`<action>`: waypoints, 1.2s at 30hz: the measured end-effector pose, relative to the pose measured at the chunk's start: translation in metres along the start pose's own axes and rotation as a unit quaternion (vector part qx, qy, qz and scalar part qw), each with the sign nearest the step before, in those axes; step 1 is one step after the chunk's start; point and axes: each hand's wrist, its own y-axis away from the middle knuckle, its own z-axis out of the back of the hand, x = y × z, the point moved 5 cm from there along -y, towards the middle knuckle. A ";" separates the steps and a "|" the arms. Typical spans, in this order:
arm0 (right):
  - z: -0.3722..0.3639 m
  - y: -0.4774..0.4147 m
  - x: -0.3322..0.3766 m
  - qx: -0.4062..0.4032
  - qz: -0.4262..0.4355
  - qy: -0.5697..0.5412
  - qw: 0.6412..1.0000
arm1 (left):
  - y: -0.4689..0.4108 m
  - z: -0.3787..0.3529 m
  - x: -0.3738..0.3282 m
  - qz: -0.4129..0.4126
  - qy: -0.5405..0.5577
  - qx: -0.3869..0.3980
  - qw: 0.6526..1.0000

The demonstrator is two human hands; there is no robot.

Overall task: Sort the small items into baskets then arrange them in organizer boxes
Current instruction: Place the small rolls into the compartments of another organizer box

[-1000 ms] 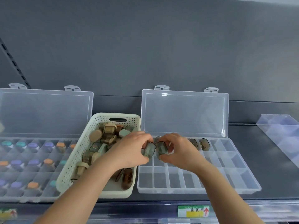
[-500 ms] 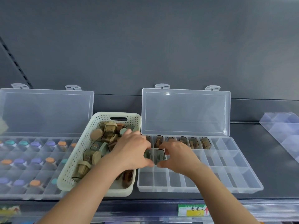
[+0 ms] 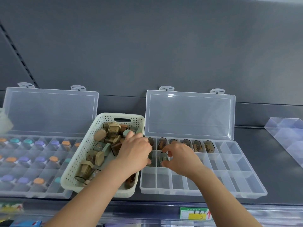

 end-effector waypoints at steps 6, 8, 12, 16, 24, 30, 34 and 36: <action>-0.002 -0.001 -0.001 -0.004 -0.006 0.005 1.000 | 0.002 -0.001 0.001 0.003 0.024 -0.001 1.000; -0.003 -0.001 -0.001 -0.003 -0.005 0.003 1.000 | 0.002 -0.001 0.002 0.004 0.032 0.001 0.999; -0.003 -0.002 -0.002 0.001 -0.004 0.004 1.000 | 0.002 -0.003 0.004 0.006 0.036 0.006 0.999; 0.004 -0.003 0.007 -0.022 0.017 -0.001 1.000 | 0.007 0.003 0.006 0.009 0.114 0.003 0.993; 0.012 -0.006 0.080 -0.038 0.192 -0.061 0.979 | 0.050 0.019 0.087 0.127 0.144 0.027 0.981; -0.024 -0.013 0.130 0.032 0.272 0.117 0.955 | 0.086 -0.014 0.102 0.162 0.107 0.198 0.961; -0.042 -0.020 0.144 0.049 0.265 0.218 0.938 | 0.091 -0.021 0.091 0.166 0.048 0.207 0.963; -0.047 -0.022 0.148 0.040 0.258 0.248 0.933 | 0.091 -0.022 0.088 0.161 0.027 0.200 0.966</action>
